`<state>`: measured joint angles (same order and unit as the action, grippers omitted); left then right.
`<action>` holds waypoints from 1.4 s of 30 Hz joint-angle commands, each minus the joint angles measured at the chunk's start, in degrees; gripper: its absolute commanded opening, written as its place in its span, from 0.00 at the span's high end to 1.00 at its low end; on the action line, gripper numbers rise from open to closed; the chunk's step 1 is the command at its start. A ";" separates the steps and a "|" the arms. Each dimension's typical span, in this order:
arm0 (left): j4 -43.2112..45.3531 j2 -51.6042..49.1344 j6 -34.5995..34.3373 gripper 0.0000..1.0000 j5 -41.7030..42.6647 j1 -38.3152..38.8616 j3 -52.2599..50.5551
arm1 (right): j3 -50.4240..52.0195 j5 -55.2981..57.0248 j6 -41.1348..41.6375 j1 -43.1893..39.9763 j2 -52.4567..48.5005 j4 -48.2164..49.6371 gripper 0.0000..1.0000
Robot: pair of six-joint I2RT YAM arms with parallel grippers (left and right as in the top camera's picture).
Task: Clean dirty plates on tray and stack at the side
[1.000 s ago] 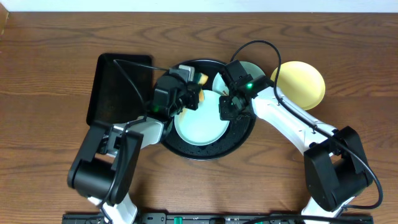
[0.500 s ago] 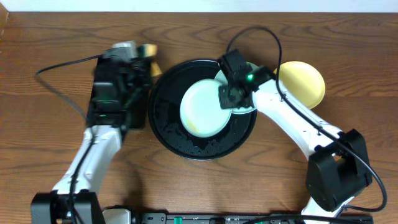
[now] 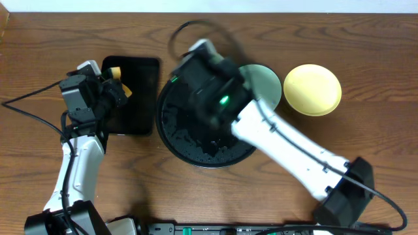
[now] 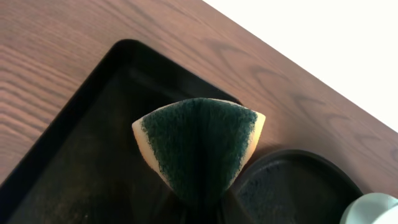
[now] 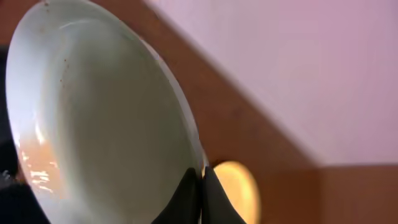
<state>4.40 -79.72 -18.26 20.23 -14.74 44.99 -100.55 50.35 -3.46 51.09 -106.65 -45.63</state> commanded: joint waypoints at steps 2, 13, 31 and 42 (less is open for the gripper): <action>-1.03 -0.35 -0.52 0.92 -0.13 -0.35 0.48 | -0.94 15.82 -9.51 5.49 0.24 4.35 0.99; -3.76 -0.33 -0.55 0.92 1.29 -0.35 0.44 | -0.94 16.74 -9.49 8.92 0.24 5.57 0.99; -5.64 -0.20 -17.49 0.92 50.25 -0.20 0.44 | -0.94 -8.68 2.23 1.42 0.24 -0.48 0.99; -14.32 -0.22 -17.38 0.93 50.90 6.67 0.35 | -0.94 -9.03 3.04 1.11 0.24 -0.39 0.99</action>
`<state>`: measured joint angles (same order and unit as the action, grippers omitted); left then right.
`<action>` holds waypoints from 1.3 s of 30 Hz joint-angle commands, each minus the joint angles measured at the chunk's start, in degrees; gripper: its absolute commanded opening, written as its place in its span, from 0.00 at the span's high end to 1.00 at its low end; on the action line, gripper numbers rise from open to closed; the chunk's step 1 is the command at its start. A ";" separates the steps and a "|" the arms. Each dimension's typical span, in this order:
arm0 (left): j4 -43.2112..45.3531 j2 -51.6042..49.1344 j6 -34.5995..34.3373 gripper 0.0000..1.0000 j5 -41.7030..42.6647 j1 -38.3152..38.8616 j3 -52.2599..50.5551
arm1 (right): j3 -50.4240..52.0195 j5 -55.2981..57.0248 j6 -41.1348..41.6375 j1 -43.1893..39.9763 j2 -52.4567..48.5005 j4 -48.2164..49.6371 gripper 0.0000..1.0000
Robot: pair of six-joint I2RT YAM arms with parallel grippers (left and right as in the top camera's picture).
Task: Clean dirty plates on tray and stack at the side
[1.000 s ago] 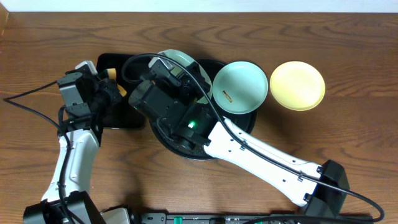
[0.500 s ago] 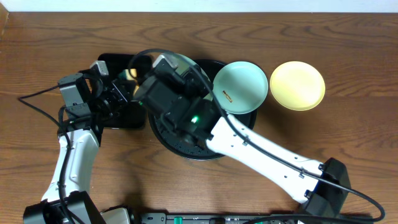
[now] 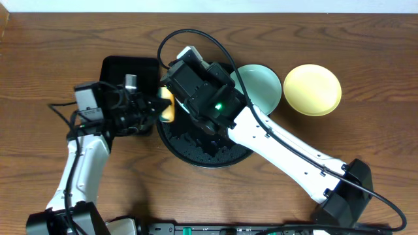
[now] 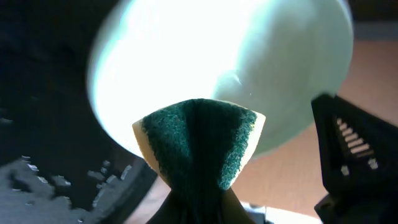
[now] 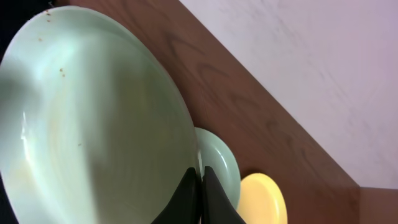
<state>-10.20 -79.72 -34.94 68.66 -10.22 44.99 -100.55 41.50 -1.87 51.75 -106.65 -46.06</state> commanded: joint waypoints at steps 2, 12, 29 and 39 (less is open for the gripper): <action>1.07 -0.22 -0.74 0.93 1.64 3.72 0.35 | -0.94 -0.17 1.44 0.57 0.24 -0.09 0.99; 3.28 -0.39 -0.72 0.92 -8.33 6.08 0.35 | -0.96 0.26 1.42 3.65 0.26 -0.02 0.99; 6.84 -0.39 -0.74 0.92 -14.08 6.01 0.35 | -0.96 0.28 1.66 5.66 1.27 0.04 0.99; 9.46 -0.37 -1.77 0.93 -15.52 5.40 0.35 | -0.96 0.26 1.62 5.66 4.76 -0.07 0.99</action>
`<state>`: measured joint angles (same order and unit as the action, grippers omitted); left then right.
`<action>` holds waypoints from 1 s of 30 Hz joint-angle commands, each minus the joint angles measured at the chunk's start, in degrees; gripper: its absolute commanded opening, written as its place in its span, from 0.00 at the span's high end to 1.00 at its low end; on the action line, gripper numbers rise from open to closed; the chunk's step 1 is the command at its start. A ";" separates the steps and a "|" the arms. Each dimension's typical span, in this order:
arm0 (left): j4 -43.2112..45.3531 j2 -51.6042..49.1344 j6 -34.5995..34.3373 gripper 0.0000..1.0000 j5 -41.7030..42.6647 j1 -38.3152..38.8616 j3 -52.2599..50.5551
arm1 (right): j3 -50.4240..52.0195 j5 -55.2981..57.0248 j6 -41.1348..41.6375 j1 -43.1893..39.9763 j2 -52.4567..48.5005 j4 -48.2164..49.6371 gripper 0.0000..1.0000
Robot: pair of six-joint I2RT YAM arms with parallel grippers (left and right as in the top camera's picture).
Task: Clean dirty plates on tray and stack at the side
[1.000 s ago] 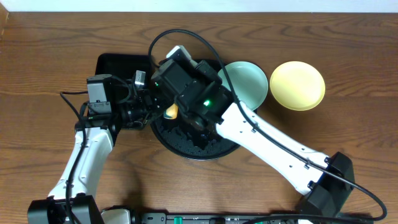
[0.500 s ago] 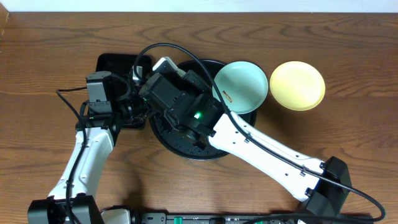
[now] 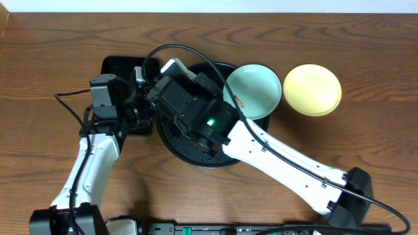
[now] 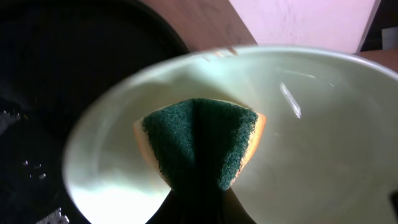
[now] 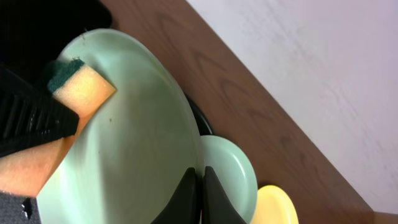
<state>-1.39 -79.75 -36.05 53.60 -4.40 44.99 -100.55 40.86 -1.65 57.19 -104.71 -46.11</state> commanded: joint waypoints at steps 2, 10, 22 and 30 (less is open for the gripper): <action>1.53 -0.35 -2.19 0.92 0.07 -1.25 0.35 | -0.96 0.92 1.40 0.22 2.82 -0.22 0.99; 13.31 -0.31 -7.41 0.92 7.39 -6.29 0.35 | -0.96 0.92 1.42 0.22 2.82 -0.59 0.99; 27.93 -0.31 -19.15 0.93 10.10 -16.24 0.35 | -0.96 2.89 1.14 -0.22 2.82 -1.07 0.99; 18.84 -0.31 -13.75 0.92 10.01 -19.06 0.35 | -0.96 2.25 3.02 -3.13 2.82 -2.01 0.99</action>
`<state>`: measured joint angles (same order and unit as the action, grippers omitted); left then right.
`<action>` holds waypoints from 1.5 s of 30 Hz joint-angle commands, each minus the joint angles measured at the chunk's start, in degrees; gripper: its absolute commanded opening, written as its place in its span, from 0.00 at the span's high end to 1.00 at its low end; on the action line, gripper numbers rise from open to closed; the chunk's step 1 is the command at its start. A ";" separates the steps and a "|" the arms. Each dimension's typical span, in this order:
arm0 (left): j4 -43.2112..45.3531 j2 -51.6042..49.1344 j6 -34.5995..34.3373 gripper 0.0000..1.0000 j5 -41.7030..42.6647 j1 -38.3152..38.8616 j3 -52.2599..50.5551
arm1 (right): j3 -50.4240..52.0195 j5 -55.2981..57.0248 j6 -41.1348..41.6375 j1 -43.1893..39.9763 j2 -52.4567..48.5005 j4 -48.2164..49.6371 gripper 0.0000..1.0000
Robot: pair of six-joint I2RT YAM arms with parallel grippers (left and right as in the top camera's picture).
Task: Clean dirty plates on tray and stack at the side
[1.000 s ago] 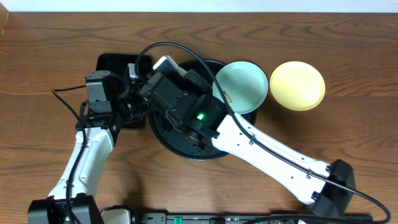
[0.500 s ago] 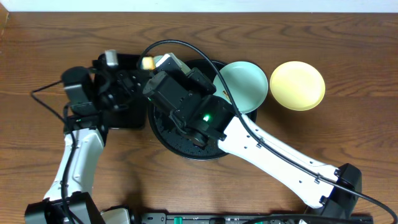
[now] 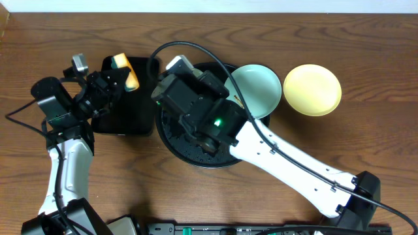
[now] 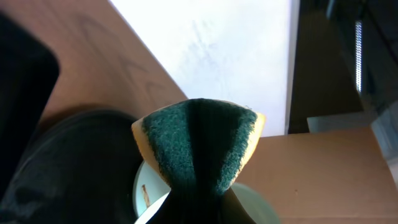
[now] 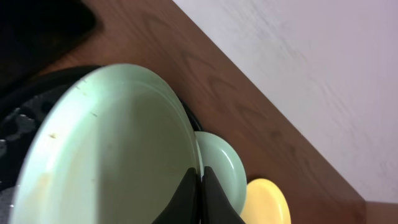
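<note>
My right gripper [image 5: 200, 179] is shut on the rim of a pale green plate [image 5: 106, 149], held tilted over the round black tray [image 3: 175, 145]. A few specks and a faint orange smear show on its face. In the overhead view the right wrist hides this plate. My left gripper [image 3: 116, 79] is shut on a sponge [image 4: 198, 140], yellow with a dark green scouring side. It hangs over the black rectangular tray [image 3: 130, 111], left of the plate and apart from it. A slice of the plate [image 4: 149, 194] shows below the sponge.
A second pale green plate [image 3: 256, 90] lies at the round tray's right edge, and a yellow plate [image 3: 313, 89] sits further right on the wooden table [image 3: 366, 143]. Dark crumbs lie scattered in the round tray. The right arm's cable [image 3: 171, 47] arcs over the tray.
The sponge was against the plate's face. My left gripper has since moved left with it and now holds it over the rectangular tray. The right gripper still grips the plate, now lying flatter.
At first the left gripper held the sponge over the rectangular tray while the right held the plate up over the round tray. Then the sponge was just in front of the plate, then on its face. Now the sponge is back at the left, off the plate.
</note>
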<state>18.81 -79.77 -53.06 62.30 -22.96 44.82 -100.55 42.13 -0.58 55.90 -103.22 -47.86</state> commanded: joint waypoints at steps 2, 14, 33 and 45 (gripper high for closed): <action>-3.63 -0.28 4.76 0.93 1.33 -0.48 0.52 | -0.96 -0.90 2.27 -2.56 1.33 -0.72 0.99; -14.34 -0.28 11.47 0.92 1.75 -0.42 0.52 | -0.96 -2.08 3.61 -3.76 1.33 -0.79 0.99; -23.06 -0.28 14.75 0.92 12.79 11.06 0.52 | -0.96 -4.68 7.80 -6.38 1.33 -0.52 0.99; -23.23 -0.28 22.43 0.92 -3.02 11.15 0.52 | -0.96 -21.46 19.43 -13.53 1.33 -10.78 0.87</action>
<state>-4.34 -79.77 -34.68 62.48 -11.79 44.82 -100.55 27.33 15.51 45.34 -103.22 -57.82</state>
